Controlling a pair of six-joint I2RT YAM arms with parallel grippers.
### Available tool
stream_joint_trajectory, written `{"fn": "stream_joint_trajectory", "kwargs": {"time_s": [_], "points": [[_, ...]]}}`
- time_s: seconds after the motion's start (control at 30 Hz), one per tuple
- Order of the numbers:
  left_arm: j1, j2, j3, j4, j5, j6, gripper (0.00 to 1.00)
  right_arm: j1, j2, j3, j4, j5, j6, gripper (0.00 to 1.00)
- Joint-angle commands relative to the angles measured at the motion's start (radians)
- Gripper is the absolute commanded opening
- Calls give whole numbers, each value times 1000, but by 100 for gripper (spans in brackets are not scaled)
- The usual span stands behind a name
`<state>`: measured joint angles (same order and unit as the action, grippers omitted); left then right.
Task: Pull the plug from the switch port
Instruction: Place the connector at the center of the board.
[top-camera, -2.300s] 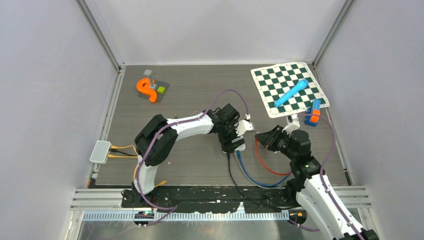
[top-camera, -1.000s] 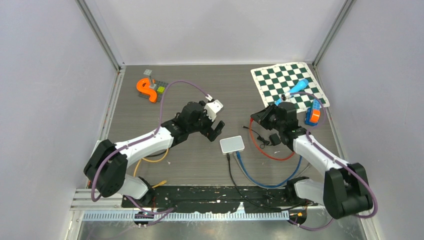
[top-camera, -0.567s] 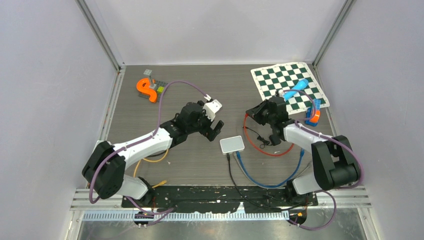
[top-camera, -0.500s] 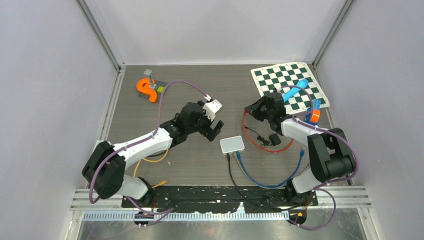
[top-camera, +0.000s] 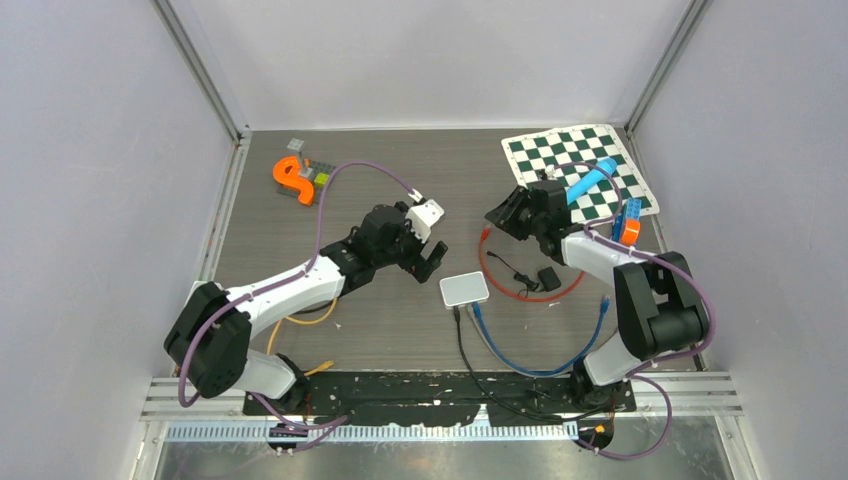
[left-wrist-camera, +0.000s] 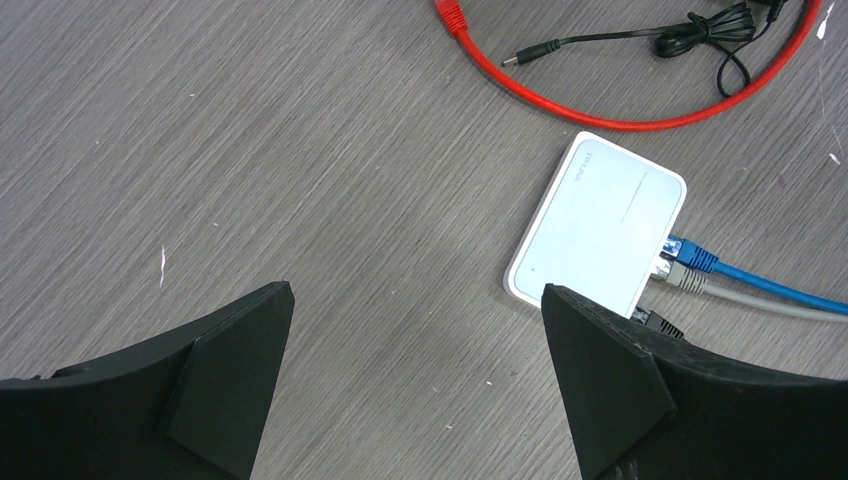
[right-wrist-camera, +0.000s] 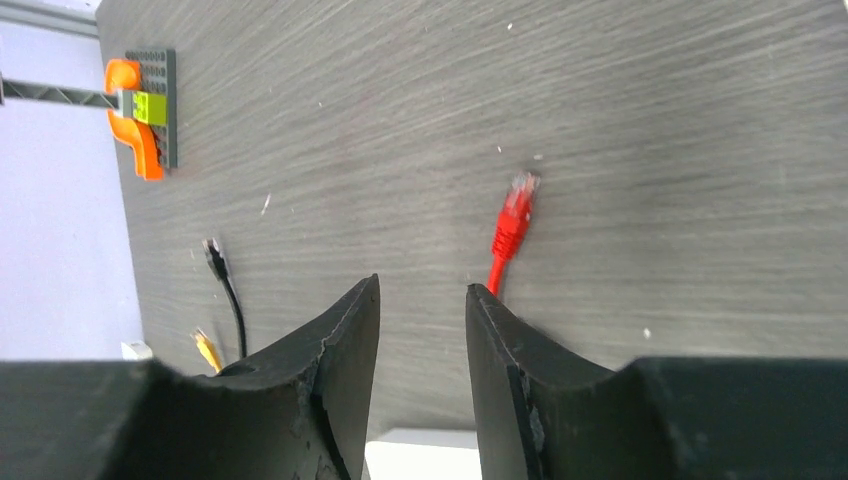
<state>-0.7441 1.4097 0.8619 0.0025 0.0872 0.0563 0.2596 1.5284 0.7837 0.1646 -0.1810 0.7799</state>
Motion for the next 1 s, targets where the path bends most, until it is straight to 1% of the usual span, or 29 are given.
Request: {"fn": "stream_joint_trajectory", "kwargs": {"time_s": [0.0, 0.1, 0.13, 0.27, 0.43, 0.53, 0.7, 0.97], "points": [[2, 4, 22, 17, 5, 4, 100, -4, -151, -48, -67, 26, -128, 45], [2, 14, 30, 11, 14, 4, 100, -4, -202, -66, -141, 10, -209, 45], [2, 17, 31, 8, 18, 4, 100, -4, -207, -75, -191, 6, -234, 45], [2, 24, 29, 9, 29, 4, 100, -3, -246, -138, -245, -27, -290, 45], [2, 45, 43, 0, 61, 8, 100, 1, -251, -188, -250, -103, -325, 45], [2, 71, 67, -55, 110, 25, 100, 7, -224, -205, -238, -117, -329, 45], [0, 120, 101, -122, 189, 39, 100, 31, -193, -238, -214, -125, -335, 45], [-6, 216, 150, -198, 287, 76, 99, 46, -217, -270, -230, -83, -343, 44]]}}
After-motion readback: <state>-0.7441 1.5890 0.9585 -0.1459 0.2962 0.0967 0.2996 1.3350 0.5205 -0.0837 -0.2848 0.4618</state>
